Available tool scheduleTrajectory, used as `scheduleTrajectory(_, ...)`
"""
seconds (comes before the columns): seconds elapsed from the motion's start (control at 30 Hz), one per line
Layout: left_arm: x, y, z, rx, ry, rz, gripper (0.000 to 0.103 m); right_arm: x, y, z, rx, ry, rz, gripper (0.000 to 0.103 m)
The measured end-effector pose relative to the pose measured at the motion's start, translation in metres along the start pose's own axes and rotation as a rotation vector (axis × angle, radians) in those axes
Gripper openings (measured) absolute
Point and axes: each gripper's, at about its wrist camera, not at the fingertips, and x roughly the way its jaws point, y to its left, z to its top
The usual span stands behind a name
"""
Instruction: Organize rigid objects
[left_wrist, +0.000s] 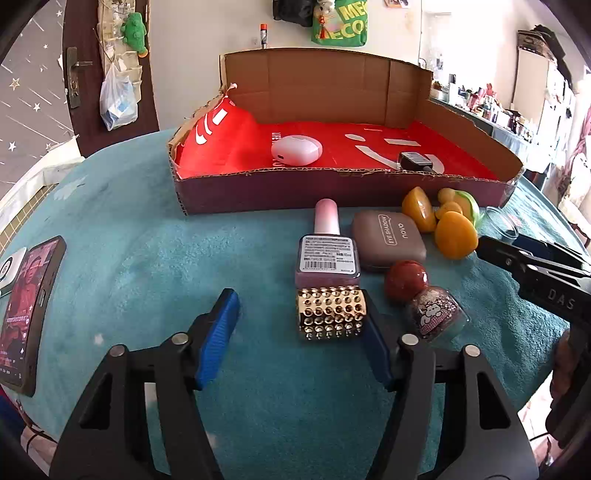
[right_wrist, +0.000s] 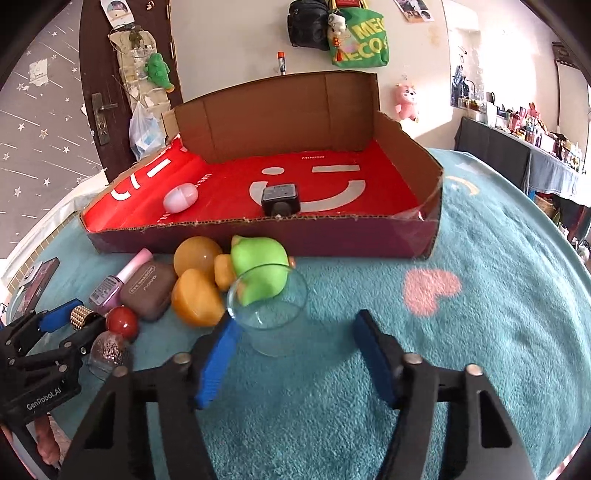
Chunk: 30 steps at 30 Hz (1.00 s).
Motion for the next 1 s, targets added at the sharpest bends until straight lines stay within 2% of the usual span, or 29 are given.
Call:
scheduleTrajectory(0.13,-0.002,-0.001,0.0,0.004,-0.001,-0.008,0.053,0.0,0.005,0.002,-0.026,0.001,0.017,0.042)
scheduleTrajectory(0.2,-0.003,-0.001,0.0,0.006,-0.002,-0.016,0.045,-0.001,0.007,0.003,-0.038,-0.007,0.005,0.042)
scheduleTrajectory(0.27,-0.006,-0.001,-0.001,0.007,-0.002,-0.015,0.031,-0.004,0.008,0.002,-0.039,-0.012,0.013,0.042)
scheduleTrajectory(0.33,-0.007,0.002,-0.001,0.002,-0.003,-0.02,0.028,-0.007,0.007,0.001,-0.036,-0.019,0.02,0.041)
scheduleTrajectory(0.67,-0.021,0.007,0.002,-0.014,-0.034,-0.033,0.028,-0.03,0.006,0.004,0.0,-0.037,0.101,0.041)
scheduleTrajectory(1.0,-0.037,0.003,0.025,0.022,-0.101,-0.066,0.028,-0.041,0.012,0.014,-0.002,-0.055,0.149,0.041)
